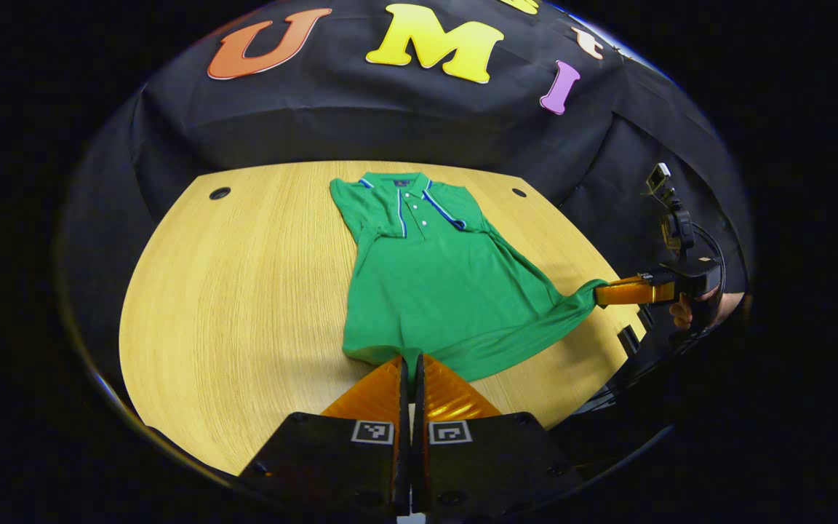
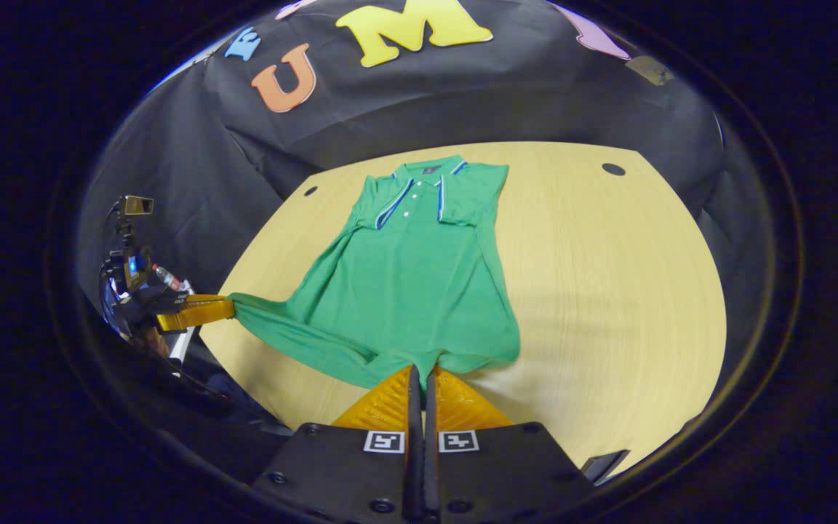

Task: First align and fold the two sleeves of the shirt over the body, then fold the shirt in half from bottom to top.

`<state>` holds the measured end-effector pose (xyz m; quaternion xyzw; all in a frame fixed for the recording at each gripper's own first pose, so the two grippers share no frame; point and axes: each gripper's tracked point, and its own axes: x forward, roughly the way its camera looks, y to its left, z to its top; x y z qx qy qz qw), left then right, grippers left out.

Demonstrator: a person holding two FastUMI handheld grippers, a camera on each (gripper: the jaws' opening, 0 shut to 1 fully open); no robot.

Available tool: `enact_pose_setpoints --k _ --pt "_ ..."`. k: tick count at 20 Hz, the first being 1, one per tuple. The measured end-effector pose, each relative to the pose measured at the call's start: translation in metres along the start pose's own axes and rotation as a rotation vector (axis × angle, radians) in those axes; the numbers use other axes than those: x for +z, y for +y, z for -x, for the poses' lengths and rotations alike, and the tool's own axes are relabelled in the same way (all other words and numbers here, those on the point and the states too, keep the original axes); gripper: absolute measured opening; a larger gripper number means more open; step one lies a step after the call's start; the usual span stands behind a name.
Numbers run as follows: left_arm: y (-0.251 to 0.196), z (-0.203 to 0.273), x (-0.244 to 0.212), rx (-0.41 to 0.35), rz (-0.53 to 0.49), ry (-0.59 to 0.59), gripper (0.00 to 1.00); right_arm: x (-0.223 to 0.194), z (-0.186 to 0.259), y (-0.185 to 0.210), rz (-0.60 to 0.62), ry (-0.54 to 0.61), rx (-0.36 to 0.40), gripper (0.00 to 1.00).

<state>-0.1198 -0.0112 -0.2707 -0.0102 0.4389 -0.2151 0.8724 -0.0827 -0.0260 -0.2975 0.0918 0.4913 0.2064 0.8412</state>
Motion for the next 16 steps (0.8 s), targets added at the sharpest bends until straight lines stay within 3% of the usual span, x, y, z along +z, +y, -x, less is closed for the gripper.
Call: enact_pose_setpoints --k 6,9,16 --pt "0.014 -0.020 0.076 -0.004 -0.063 -0.097 0.04 0.079 0.000 -0.010 0.008 -0.097 -0.027 0.02" --pt "0.027 -0.033 0.102 0.007 -0.109 -0.118 0.04 0.124 -0.003 -0.021 0.071 -0.157 -0.065 0.02" --pt "0.054 -0.059 0.184 0.022 -0.042 -0.224 0.04 0.218 -0.029 -0.021 0.108 -0.281 -0.107 0.02"
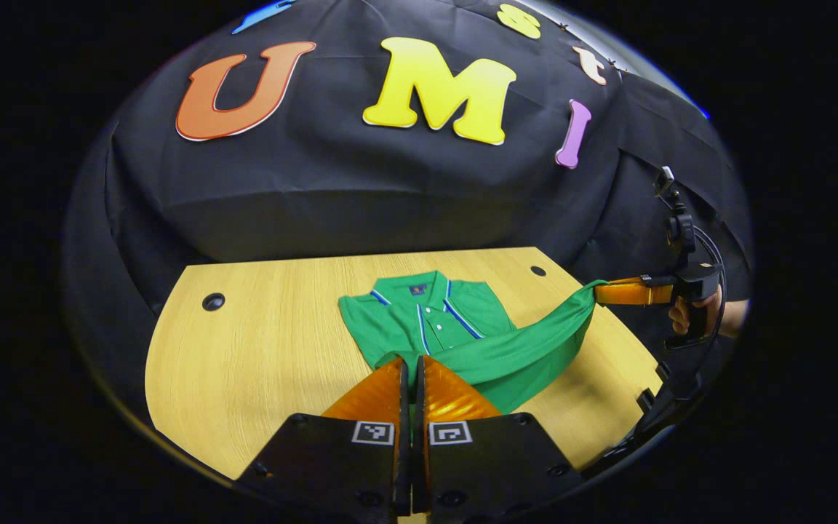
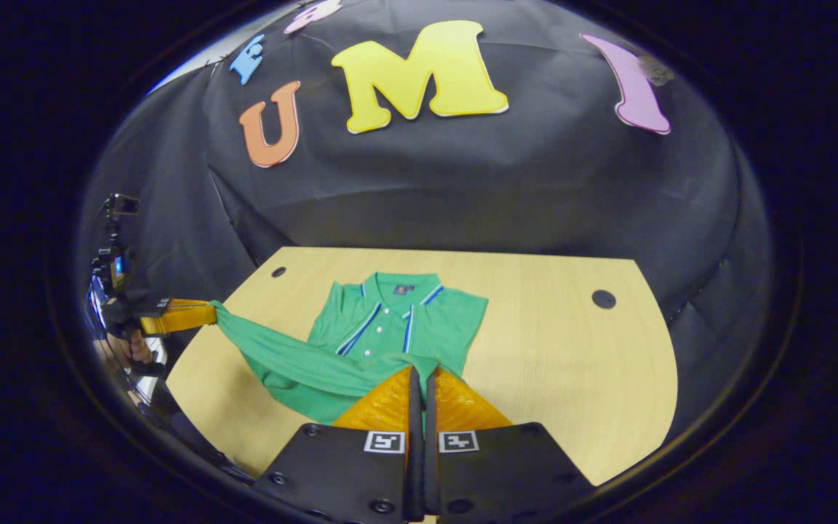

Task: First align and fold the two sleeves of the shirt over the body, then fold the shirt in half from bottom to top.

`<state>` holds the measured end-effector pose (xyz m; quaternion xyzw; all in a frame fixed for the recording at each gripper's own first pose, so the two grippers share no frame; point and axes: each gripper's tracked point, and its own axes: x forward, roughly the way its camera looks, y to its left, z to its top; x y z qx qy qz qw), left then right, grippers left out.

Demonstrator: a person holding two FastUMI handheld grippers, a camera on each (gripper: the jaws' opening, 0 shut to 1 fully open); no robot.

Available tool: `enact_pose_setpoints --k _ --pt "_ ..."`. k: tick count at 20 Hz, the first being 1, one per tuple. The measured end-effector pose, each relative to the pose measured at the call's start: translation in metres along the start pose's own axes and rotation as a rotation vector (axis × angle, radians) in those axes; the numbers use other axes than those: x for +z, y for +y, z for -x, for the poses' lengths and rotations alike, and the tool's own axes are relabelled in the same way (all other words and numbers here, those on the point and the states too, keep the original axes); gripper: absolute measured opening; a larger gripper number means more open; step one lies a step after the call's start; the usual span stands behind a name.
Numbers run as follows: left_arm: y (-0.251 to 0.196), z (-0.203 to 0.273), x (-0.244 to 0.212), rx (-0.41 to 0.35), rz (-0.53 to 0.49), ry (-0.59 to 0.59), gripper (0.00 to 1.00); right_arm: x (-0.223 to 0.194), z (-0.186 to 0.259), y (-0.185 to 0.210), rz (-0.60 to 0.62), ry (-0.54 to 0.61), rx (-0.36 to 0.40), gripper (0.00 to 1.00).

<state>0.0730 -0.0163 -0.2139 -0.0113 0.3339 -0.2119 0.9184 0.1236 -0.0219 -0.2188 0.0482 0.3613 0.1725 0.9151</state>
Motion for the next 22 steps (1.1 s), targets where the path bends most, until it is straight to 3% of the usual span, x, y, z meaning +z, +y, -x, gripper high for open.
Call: enact_pose_setpoints --k 4,10,16,20,22 --pt "0.019 -0.031 0.041 0.007 0.055 -0.050 0.04 0.049 -0.033 -0.004 -0.018 -0.052 -0.007 0.02" --pt "0.052 -0.088 0.074 0.051 0.078 -0.083 0.04 0.088 -0.089 -0.025 -0.048 -0.101 -0.031 0.02" --pt "0.073 -0.155 0.068 0.124 0.068 -0.097 0.03 0.083 -0.156 -0.046 -0.037 -0.085 -0.081 0.02" --pt "0.088 -0.192 0.045 0.179 0.022 -0.033 0.04 0.072 -0.188 -0.056 -0.028 -0.059 -0.112 0.02" --pt "0.087 -0.206 0.040 0.187 0.014 -0.020 0.05 0.065 -0.199 -0.067 -0.003 -0.042 -0.167 0.02"
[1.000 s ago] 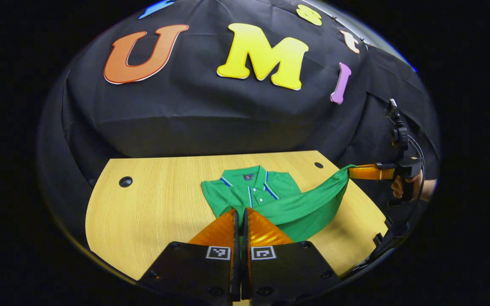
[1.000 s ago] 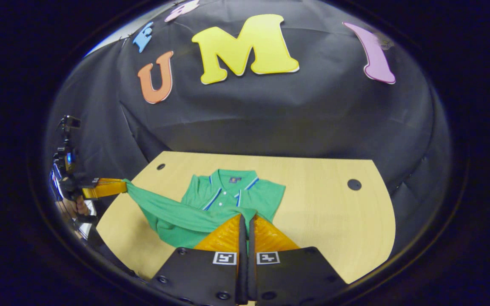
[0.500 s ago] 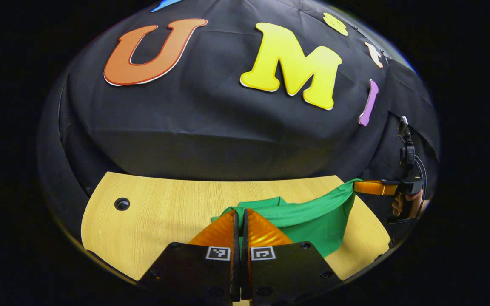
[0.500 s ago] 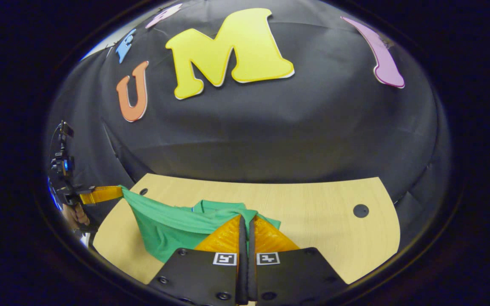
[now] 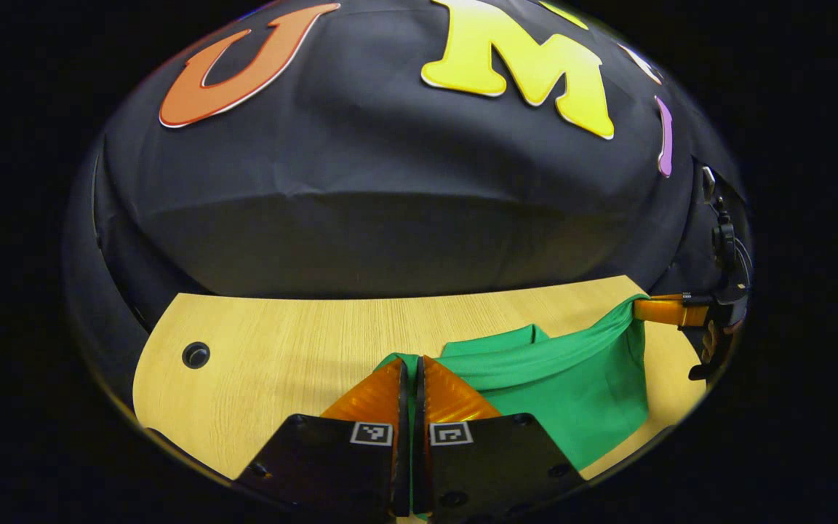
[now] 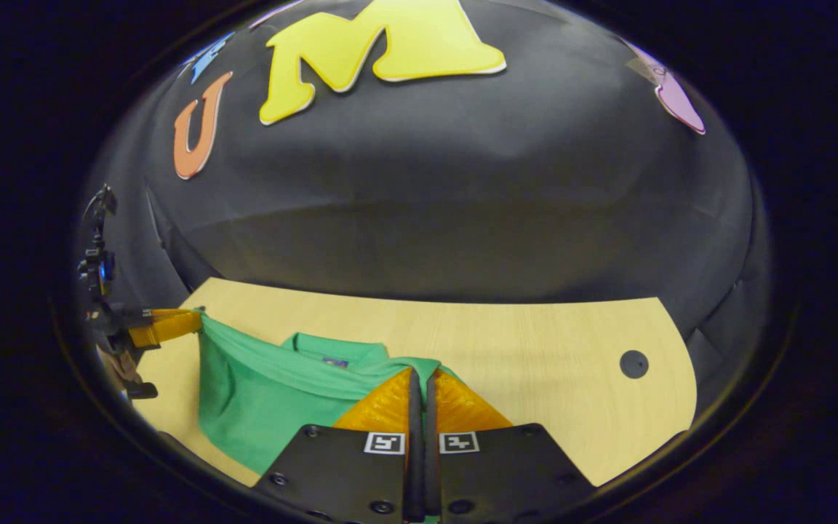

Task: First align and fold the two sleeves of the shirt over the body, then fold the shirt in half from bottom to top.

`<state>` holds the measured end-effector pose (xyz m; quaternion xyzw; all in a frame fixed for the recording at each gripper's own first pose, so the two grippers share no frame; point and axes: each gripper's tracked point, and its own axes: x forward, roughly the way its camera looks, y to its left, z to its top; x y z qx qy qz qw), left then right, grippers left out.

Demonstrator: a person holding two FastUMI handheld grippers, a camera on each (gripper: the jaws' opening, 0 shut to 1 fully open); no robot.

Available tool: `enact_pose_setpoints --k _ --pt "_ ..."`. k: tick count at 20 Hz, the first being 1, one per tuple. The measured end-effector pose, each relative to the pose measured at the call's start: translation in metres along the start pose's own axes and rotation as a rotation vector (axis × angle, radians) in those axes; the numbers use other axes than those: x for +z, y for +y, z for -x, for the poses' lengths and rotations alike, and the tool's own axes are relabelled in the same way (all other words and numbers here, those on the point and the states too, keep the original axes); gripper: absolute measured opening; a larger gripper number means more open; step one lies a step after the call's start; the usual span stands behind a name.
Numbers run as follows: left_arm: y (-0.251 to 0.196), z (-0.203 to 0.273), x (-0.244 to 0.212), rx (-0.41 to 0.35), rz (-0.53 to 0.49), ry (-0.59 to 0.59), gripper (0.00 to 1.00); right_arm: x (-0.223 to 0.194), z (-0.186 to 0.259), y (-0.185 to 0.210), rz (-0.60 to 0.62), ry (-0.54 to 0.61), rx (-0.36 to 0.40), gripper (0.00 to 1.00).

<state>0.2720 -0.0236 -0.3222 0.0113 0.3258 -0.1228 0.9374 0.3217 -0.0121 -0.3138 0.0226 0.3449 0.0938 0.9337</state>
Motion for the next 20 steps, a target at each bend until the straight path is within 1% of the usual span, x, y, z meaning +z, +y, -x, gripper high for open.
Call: enact_pose_setpoints --k 1,2,3,4,5,6,7,8,9,10,12,15,17,20 --pt "0.001 -0.002 0.000 0.016 -0.009 -0.001 0.06 0.003 -0.002 -0.001 0.000 -0.006 -0.009 0.00" --pt "0.001 -0.004 0.000 0.022 -0.012 -0.006 0.08 0.003 -0.007 0.000 0.003 -0.010 -0.015 0.03" --pt "0.002 -0.005 0.001 0.034 -0.014 -0.015 0.10 0.004 -0.008 0.000 0.015 -0.013 -0.022 0.03" --pt "0.002 -0.003 0.003 0.046 -0.017 -0.015 0.06 0.003 -0.009 0.001 0.027 -0.013 -0.026 0.16" --pt "0.002 -0.003 0.001 0.057 -0.018 -0.009 0.36 0.005 -0.006 0.000 0.032 -0.015 -0.030 0.20" --pt "0.002 0.004 0.002 0.069 -0.014 -0.005 0.65 0.007 -0.002 0.001 0.032 -0.026 -0.032 0.46" --pt "0.001 0.011 0.006 0.081 -0.008 -0.014 0.70 0.013 0.003 0.000 0.035 -0.051 -0.053 0.72" --pt "0.003 0.018 0.013 0.093 0.001 -0.039 0.77 0.023 0.016 0.000 0.038 -0.084 -0.072 0.98" --pt "0.002 0.027 0.020 0.098 0.015 -0.060 0.89 0.031 0.026 0.002 0.040 -0.114 -0.085 1.00" --pt "0.001 0.042 0.029 0.106 0.027 -0.081 1.00 0.040 0.039 0.007 0.042 -0.141 -0.089 0.98" --pt "-0.004 0.070 0.048 0.109 0.044 -0.127 1.00 0.055 0.067 0.020 0.053 -0.189 -0.080 0.98" --pt "-0.018 0.124 0.085 0.112 0.051 -0.230 1.00 0.081 0.124 0.043 0.064 -0.293 -0.071 0.98" --pt "-0.021 0.165 0.103 0.132 0.048 -0.282 0.99 0.096 0.168 0.051 0.060 -0.369 -0.100 0.98" --pt "-0.026 0.225 0.121 0.157 0.045 -0.343 0.99 0.110 0.237 0.070 0.067 -0.478 -0.121 0.99"
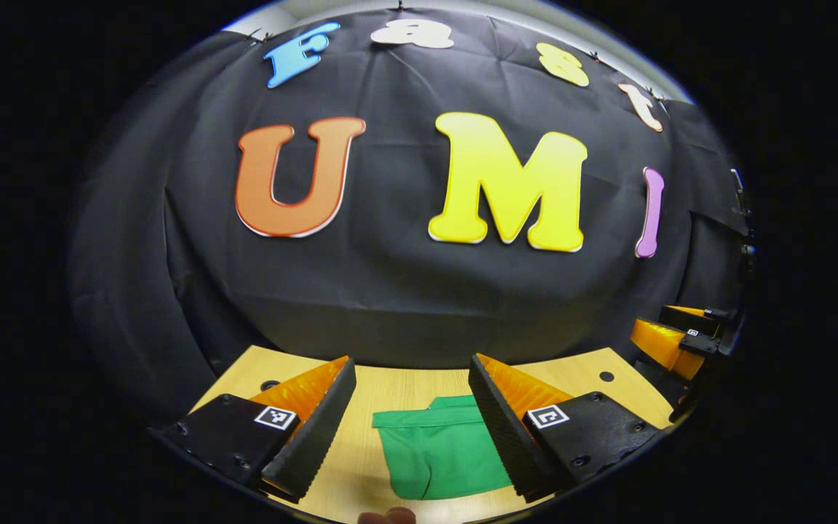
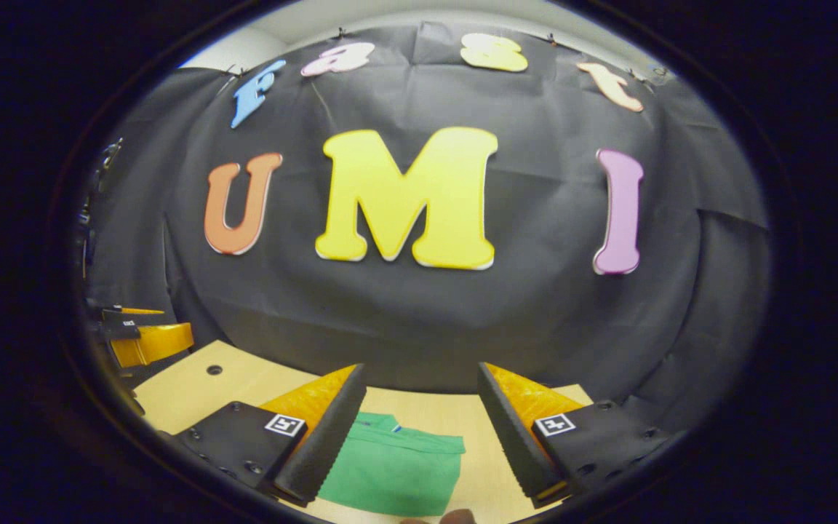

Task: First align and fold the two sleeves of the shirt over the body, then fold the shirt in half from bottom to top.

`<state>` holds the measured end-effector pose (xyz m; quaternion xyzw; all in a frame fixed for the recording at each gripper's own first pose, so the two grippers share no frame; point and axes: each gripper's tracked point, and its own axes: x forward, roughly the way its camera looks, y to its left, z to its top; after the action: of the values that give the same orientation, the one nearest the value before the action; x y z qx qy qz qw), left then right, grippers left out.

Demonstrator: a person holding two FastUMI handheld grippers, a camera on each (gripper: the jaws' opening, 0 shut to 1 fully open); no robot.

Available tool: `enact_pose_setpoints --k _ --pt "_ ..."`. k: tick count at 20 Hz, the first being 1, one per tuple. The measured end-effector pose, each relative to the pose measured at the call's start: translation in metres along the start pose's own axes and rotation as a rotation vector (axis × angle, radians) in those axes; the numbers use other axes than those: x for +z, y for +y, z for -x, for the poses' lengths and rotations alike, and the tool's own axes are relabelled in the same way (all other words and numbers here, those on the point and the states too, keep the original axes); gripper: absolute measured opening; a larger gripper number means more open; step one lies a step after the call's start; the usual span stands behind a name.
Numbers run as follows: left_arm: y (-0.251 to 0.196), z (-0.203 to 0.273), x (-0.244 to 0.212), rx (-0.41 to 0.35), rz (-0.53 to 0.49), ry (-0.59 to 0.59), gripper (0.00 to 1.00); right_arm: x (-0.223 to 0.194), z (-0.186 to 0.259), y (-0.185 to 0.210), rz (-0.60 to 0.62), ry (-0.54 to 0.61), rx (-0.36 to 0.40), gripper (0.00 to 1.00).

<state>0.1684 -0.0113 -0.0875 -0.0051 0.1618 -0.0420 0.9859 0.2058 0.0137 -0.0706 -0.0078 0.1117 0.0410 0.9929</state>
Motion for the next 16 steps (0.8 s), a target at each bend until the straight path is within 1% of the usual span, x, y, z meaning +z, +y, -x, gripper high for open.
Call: enact_pose_setpoints --k 3,5,7,9,10,12,14,16 --pt "-0.001 0.052 0.029 0.010 -0.002 -0.053 0.99 0.029 0.059 0.014 0.004 -0.069 0.002 0.98" --pt "-0.006 0.081 0.046 0.028 -0.014 -0.092 0.99 0.037 0.093 0.023 -0.003 -0.083 0.007 0.98" --pt "-0.010 0.110 0.056 0.040 -0.003 -0.133 0.99 0.043 0.123 0.029 0.009 -0.094 -0.011 0.98" --pt "-0.019 0.135 0.061 0.035 0.002 -0.174 0.99 0.043 0.146 0.042 0.031 -0.112 -0.008 0.98" --pt "-0.024 0.146 0.064 0.024 -0.006 -0.194 0.99 0.045 0.154 0.046 0.041 -0.125 -0.005 0.98" --pt "-0.028 0.163 0.066 0.026 -0.020 -0.215 0.99 0.049 0.168 0.055 0.049 -0.153 0.006 0.98" --pt "-0.031 0.175 0.069 0.018 -0.001 -0.225 1.00 0.050 0.176 0.061 0.049 -0.165 0.010 0.98" --pt "-0.034 0.185 0.069 0.017 0.024 -0.230 0.99 0.045 0.182 0.069 0.049 -0.145 0.019 0.98"
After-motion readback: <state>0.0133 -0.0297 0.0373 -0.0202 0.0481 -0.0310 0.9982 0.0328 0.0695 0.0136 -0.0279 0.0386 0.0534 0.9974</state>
